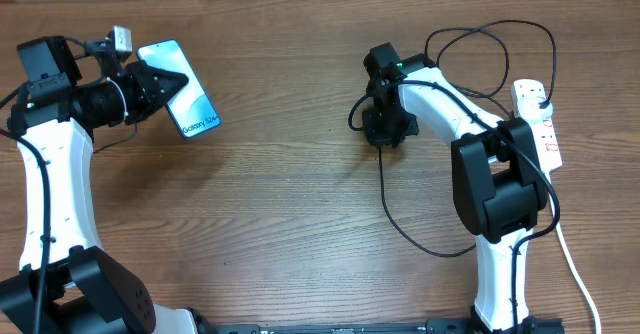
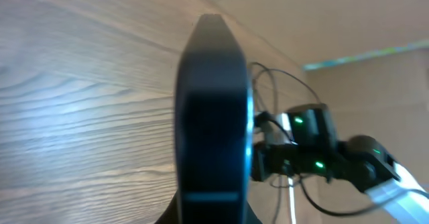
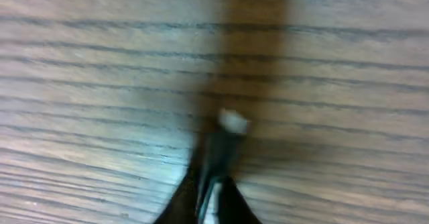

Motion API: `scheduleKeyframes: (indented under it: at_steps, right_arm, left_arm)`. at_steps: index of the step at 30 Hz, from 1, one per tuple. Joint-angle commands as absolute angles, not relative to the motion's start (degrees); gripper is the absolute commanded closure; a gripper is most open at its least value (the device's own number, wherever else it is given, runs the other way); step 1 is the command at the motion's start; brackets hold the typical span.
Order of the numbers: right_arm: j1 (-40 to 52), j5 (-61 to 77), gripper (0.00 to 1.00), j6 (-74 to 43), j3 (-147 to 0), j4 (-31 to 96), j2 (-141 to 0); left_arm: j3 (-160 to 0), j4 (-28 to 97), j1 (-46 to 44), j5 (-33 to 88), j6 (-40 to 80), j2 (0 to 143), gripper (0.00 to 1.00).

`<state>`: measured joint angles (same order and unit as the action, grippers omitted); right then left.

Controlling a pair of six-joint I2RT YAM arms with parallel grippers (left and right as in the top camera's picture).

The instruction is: Plug charger to phone and switch on socket

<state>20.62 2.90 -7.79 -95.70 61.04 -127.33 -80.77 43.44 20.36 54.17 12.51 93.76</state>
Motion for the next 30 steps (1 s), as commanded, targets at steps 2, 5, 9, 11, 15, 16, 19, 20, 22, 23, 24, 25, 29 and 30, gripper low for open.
scheduleKeyframes:
  at_steps: [2, 5, 9, 11, 15, 16, 19, 20, 22, 23, 24, 25, 29, 30]
  right_arm:
    - [20.5, 4.3, 0.96, -7.5, -94.2, 60.1, -128.2]
    - [19.8, 9.9, 0.96, -1.7, -94.3, 61.9, -126.4]
    - [17.4, 23.7, 0.96, 6.0, -94.3, 65.0, -119.9]
    - [15.9, 32.0, 0.96, 9.5, -94.3, 66.2, -116.1]
    - [13.7, 46.7, 0.96, 15.3, -94.3, 69.9, -109.7]
    - [13.4, 49.9, 0.96, 17.7, -94.3, 71.2, -108.7]
    - [13.5, 58.5, 0.96, 25.4, -94.3, 76.2, -106.9]
    - [13.8, 60.6, 0.96, 27.2, -94.2, 77.7, -106.8]
    - [14.5, 65.1, 0.96, 30.7, -94.2, 80.7, -106.8]
    - [15.0, 67.5, 0.96, 32.8, -94.2, 81.9, -106.8]
    - [15.5, 69.3, 0.96, 34.3, -94.2, 82.7, -106.8]
    - [16.2, 71.6, 0.96, 35.8, -94.2, 83.4, -106.8]
    - [18.4, 76.6, 0.96, 37.7, -94.2, 83.9, -106.8]
    - [19.0, 78.0, 0.96, 37.9, -94.2, 83.8, -106.8]
  left_arm:
    - [-81.6, 40.8, 20.3, 67.8, 9.4, 92.2, 0.96]
    - [-81.6, 38.2, 20.3, 75.5, 6.5, 92.2, 0.96]
    - [-81.6, 35.7, 20.3, 79.7, 6.7, 92.2, 0.96]
    - [-81.6, 35.7, 20.0, 80.2, 7.6, 92.2, 0.96]
    - [-81.6, 33.4, 18.1, 85.8, 8.1, 92.2, 0.96]
    - [-81.6, 32.1, 17.3, 86.7, 9.4, 92.1, 0.96]
    - [-81.6, 27.1, 14.8, 86.4, 18.5, 92.1, 0.96]
    - [-81.6, 24.8, 13.9, 85.9, 22.7, 92.1, 0.96]
    - [-81.6, 19.6, 12.0, 84.2, 31.5, 92.1, 0.96]
    - [-81.6, 17.3, 11.2, 83.5, 34.8, 92.1, 0.96]
    - [-81.6, 14.0, 10.2, 82.7, 38.0, 92.1, 0.96]
    - [-81.6, 11.2, 9.1, 81.9, 40.0, 92.1, 0.96]
    - [-81.6, 3.4, 5.6, 79.9, 48.5, 92.1, 0.96]
    - [-81.6, 2.2, 4.8, 79.5, 49.6, 92.1, 0.96]
